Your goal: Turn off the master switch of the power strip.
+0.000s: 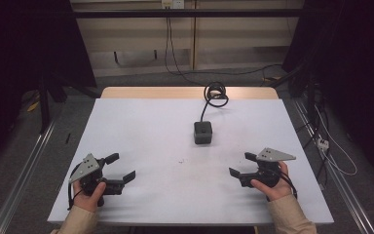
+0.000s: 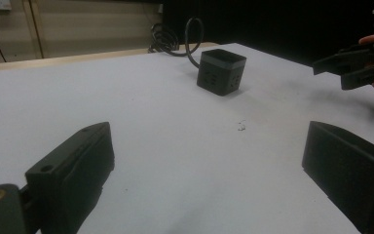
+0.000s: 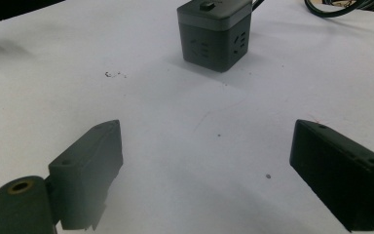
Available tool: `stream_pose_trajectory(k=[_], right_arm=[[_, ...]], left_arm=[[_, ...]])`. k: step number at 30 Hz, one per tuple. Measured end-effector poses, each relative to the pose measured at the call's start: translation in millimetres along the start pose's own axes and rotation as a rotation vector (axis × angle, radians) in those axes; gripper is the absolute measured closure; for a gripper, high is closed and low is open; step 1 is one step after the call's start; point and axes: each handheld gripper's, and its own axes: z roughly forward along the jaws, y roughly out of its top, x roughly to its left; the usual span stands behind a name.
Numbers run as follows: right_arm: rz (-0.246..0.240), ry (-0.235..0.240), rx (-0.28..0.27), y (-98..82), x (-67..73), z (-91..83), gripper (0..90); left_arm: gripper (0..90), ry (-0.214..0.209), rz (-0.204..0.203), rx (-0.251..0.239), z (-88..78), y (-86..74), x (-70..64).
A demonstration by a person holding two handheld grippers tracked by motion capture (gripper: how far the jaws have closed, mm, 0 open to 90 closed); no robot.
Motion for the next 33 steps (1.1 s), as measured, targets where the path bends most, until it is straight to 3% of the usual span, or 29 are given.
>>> stream_pose_trajectory(k=[33], right_arm=[[-0.003, -0.029, -0.005, -14.9, -2.1, -21.1, 12.2]], left_arm=[[4.4, -0.008, 0.005, 0.007, 1.2, -0.4, -0.8]])
